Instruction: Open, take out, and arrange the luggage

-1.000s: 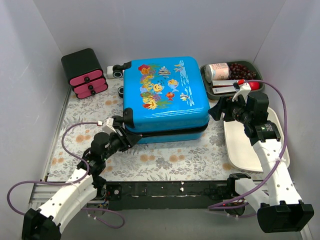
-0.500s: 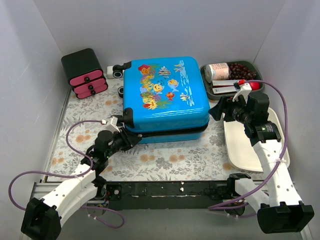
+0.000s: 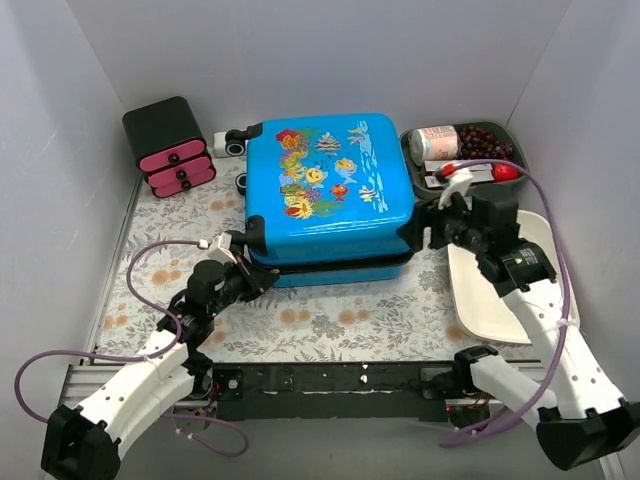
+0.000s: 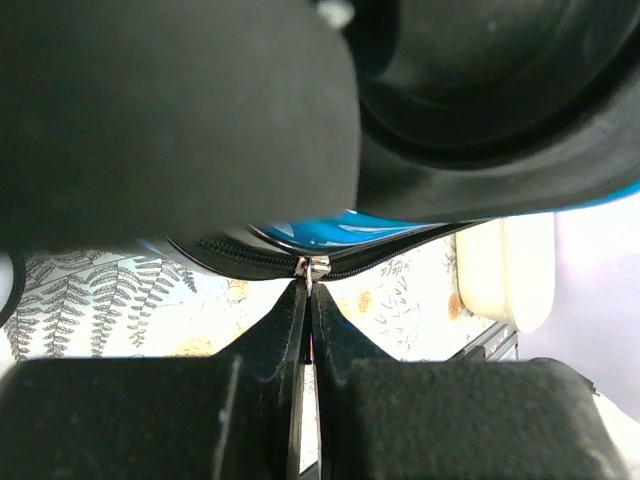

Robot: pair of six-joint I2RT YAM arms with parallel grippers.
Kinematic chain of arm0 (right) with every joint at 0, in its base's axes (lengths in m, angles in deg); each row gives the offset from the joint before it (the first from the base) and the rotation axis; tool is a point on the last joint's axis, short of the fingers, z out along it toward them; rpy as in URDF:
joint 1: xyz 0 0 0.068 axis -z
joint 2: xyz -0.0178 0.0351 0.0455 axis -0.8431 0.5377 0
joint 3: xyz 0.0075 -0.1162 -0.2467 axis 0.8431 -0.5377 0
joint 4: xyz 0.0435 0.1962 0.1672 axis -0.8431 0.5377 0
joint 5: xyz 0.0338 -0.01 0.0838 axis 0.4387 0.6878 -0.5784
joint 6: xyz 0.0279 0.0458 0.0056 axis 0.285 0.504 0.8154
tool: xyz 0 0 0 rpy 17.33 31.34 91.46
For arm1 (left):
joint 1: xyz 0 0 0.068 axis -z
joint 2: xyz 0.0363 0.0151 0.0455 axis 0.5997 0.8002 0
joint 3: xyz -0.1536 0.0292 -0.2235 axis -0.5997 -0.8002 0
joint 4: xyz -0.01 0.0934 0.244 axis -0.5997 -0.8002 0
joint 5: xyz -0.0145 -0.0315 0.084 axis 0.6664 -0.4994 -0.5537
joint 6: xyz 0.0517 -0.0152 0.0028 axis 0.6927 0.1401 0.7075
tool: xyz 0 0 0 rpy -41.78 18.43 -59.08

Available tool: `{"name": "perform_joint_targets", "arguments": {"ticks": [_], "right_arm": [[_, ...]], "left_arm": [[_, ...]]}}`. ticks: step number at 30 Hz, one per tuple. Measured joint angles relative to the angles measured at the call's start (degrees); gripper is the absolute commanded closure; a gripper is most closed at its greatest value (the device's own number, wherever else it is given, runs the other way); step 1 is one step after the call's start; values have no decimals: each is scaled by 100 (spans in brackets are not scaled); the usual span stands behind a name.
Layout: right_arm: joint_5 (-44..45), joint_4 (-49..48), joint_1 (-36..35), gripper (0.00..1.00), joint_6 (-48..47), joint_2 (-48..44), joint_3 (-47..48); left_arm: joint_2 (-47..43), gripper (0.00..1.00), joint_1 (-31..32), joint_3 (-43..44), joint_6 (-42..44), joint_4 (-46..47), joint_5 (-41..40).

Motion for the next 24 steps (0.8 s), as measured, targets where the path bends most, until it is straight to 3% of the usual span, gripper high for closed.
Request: {"name": "perform_joint_targets", "arguments": {"ticks": [4, 12, 18, 24], "right_arm": [[660, 4, -1554, 18, -514, 142, 142], [3023, -459, -4719, 9, -2476, 977, 179], [3790, -785, -5202, 9, -3587, 2153, 750], [2979, -1117, -5241, 7, -4225, 2826, 1652]], "left_arm": [[203, 100, 22, 199, -122, -238, -48], [142, 100, 85, 302, -260, -509, -302], [203, 100, 111, 605, -669, -1080, -1086], [-33, 100, 101, 374, -787, -879, -1202]]}}
